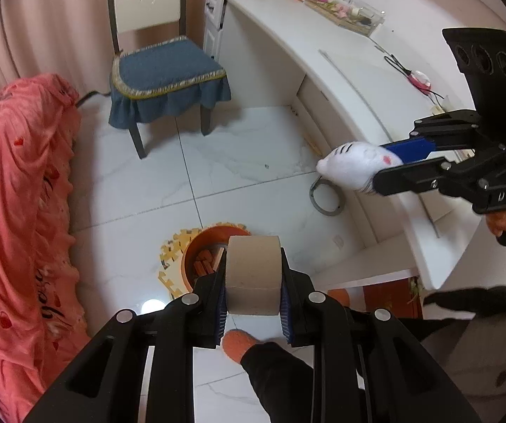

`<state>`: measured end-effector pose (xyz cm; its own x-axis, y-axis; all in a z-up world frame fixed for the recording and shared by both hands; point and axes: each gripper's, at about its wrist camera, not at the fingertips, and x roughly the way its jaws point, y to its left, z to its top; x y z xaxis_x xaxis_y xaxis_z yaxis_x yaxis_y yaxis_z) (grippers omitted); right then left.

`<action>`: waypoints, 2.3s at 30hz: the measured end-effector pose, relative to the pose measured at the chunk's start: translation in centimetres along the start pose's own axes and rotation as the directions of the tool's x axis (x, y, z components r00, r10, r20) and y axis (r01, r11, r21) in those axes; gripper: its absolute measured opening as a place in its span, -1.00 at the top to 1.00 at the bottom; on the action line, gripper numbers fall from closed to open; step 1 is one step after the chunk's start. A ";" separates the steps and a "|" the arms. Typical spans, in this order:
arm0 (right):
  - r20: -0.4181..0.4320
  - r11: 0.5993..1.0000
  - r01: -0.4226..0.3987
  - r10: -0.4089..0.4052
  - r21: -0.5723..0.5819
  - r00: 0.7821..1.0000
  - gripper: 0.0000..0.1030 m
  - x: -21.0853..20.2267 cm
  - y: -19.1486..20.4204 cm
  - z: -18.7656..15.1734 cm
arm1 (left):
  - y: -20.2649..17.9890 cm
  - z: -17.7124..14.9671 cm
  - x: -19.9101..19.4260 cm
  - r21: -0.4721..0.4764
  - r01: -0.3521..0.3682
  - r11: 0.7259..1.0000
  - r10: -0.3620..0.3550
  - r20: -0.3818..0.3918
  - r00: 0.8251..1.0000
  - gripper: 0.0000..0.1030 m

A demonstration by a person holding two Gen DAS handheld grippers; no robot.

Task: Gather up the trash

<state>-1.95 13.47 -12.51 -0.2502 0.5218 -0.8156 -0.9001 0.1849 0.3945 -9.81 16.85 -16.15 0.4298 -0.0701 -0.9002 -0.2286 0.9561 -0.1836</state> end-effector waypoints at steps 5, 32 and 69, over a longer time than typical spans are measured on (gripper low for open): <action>-0.045 0.999 -0.008 0.010 0.042 0.999 0.44 5.1 -1.8 0.8 | 2.6 0.1 3.1 -0.019 0.035 0.999 -0.036 -0.029 0.999 0.50; -0.166 0.990 0.035 -0.012 0.136 0.986 -0.06 16.6 -7.7 -0.1 | 6.2 -0.6 12.5 -0.075 0.076 0.994 -0.086 -0.139 0.987 -0.01; 0.407 0.912 0.313 -0.400 0.265 0.821 -0.71 -22.6 -3.1 -8.0 | -15.8 7.3 -8.6 0.100 -0.067 0.993 0.022 0.392 0.920 -0.76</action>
<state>3.64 -5.51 1.30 0.3004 0.6935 -0.6548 -0.8045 0.5530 0.2166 -3.57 4.41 -2.62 0.7324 0.0685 -0.6774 -0.1685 0.9822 -0.0830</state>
